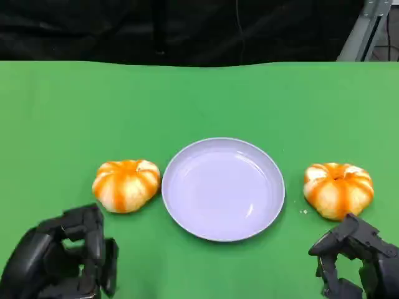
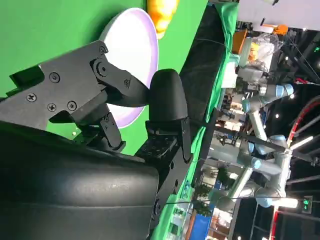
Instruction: Grasp the bread from the table and place it into the plate.
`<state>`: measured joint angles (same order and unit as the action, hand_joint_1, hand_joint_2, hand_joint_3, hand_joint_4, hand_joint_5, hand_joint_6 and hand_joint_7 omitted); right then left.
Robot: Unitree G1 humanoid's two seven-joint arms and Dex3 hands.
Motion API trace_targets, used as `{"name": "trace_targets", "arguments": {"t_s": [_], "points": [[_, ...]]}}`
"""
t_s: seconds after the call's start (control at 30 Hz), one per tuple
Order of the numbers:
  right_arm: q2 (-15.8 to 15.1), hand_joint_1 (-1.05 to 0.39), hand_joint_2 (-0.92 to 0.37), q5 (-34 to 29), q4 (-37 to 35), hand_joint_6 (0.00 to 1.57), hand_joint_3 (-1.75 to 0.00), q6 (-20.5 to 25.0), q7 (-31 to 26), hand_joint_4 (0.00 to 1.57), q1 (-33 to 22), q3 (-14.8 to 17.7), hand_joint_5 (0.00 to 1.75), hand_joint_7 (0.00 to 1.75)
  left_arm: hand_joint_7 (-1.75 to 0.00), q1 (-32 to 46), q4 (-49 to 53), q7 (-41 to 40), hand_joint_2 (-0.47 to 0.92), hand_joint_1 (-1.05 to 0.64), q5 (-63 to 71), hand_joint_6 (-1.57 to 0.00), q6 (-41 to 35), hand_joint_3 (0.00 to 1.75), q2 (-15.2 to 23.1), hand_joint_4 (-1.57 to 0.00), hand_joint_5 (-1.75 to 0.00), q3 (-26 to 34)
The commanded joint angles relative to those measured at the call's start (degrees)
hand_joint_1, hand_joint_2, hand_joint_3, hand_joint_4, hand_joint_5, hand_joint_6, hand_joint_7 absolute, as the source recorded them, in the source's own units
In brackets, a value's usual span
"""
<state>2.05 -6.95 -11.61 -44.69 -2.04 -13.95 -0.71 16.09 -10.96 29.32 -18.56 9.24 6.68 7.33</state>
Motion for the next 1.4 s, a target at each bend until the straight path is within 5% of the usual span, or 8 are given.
{"name": "trace_targets", "arguments": {"t_s": [0.03, 0.13, 0.23, 0.4, 0.53, 0.73, 1.1, 1.4], "points": [[-0.8, -0.11, -0.66, 0.6, -0.1, 0.73, -0.95, -0.9, -0.2, 0.8, 0.0, 0.3, 1.75, 1.51, -1.13, -0.3, 5.0, -7.9, 0.45, 0.0, 17.8, -0.64, 19.9, 1.04, 0.6, -0.46, -1.32, 0.4], [-0.9, -0.12, -0.66, 0.6, 0.1, 0.73, -0.94, -0.6, -0.1, 0.8, -0.1, 0.4, 1.75, 1.51, -0.43, -0.3, 5.0, -14.5, 0.74, -0.29, 29.8, -0.69, 25.4, 0.33, 1.5, -0.31, -0.92, 0.6], [-1.2, -0.11, -0.67, 0.9, 0.5, 0.73, -0.95, -0.2, 0.3, 0.8, -0.2, 0.3, 1.75, 1.51, -0.19, 0.1, 1.8, -19.7, 0.83, -0.42, 39.5, -0.69, 24.6, 0.08, 1.9, -0.22, -0.79, 0.6], [-1.3, -0.09, -0.67, 0.9, 0.3, 0.73, -0.96, -0.5, 0.5, 0.8, -0.1, 0.4, 1.75, 1.51, -0.13, -1.0, -1.0, -25.5, 0.83, -0.48, 49.8, -0.67, 21.3, 0.02, 2.8, -0.17, -0.75, -0.5], [-1.5, -0.11, -0.68, 0.8, -0.1, 0.72, -0.91, -0.7, 0.5, 0.79, 0.3, 0.6, 1.75, 1.51, -0.08, -5.1, -3.2, -31.2, 0.77, -0.79, 65.0, -0.66, 15.5, 0.01, 4.3, -0.13, -0.75, -2.2], [-1.5, -0.13, -0.69, 0.3, -0.1, 0.72, -0.89, -0.6, 0.3, 0.79, 0.5, 0.6, 1.75, 1.52, -0.05, -11.6, 1.0, -36.1, 0.7, -0.83, 75.0, -0.67, 9.0, 0.0, 7.8, -0.13, -0.74, -6.2], [-1.0, -0.13, -0.68, 0.0, 0.5, 0.72, -0.9, 0.0, -0.2, 0.8, 0.2, 0.4, 1.75, 1.52, 0.0, -17.9, 10.1, -42.5, 0.76, -0.85, 76.3, -0.63, 3.7, 0.0, 12.9, -0.25, -0.39, -12.3], [-0.9, -0.13, -0.68, -0.7, 0.5, 0.72, -0.9, 0.1, -0.8, 0.79, 0.4, 0.5, 1.75, 1.52, 0.0, -31.7, 35.9, -46.3, 0.83, -0.88, 74.2, -0.53, 0.1, 0.01, 11.6, -0.36, -0.11, -20.7]]}}
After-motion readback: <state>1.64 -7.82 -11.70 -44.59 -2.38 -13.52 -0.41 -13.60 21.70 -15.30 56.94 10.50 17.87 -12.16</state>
